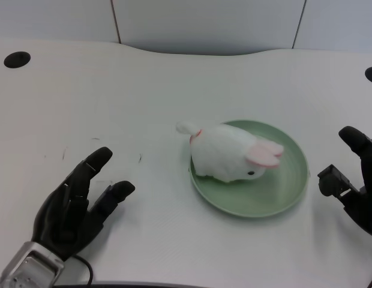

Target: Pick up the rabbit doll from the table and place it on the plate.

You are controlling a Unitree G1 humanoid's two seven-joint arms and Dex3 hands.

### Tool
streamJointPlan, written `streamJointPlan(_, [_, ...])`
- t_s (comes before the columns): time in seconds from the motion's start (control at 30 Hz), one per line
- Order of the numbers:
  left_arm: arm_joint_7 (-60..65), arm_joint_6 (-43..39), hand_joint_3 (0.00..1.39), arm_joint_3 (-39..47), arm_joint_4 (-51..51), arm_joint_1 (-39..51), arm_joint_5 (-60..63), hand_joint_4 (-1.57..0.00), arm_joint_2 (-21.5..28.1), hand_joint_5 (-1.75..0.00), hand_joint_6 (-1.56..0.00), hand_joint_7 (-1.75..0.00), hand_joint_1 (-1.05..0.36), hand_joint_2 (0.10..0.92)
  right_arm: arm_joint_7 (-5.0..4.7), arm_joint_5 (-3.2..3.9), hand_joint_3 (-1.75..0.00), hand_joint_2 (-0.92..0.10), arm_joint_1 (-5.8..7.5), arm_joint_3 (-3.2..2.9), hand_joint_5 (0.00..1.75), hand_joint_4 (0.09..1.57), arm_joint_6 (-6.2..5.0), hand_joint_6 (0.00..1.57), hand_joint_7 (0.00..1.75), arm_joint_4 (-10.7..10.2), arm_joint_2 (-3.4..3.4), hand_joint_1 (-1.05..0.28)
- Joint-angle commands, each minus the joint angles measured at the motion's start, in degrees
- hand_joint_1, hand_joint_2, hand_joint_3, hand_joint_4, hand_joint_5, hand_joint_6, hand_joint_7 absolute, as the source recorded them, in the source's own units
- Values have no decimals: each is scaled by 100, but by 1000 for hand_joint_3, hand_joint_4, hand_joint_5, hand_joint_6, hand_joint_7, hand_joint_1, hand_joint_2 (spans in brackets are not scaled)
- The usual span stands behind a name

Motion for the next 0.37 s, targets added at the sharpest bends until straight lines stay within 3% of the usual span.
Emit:
streamJointPlan(0.03, [-78, -58, 362, 4, 93, -59, -57, -334, 151, -1471, -493, -833, -612, 921, -31, -40, -149, -921, -28, -28, 1746, 570, -59, 674, 1139, -28, -26, -636])
streamJointPlan(0.37, [-92, -58, 343, 18, 136, -90, -90, -305, 190, -1504, -455, -914, -606, 921, 6, -94, -168, -921, -8, -14, 1746, 581, -117, 672, 1164, -86, 2, -646])
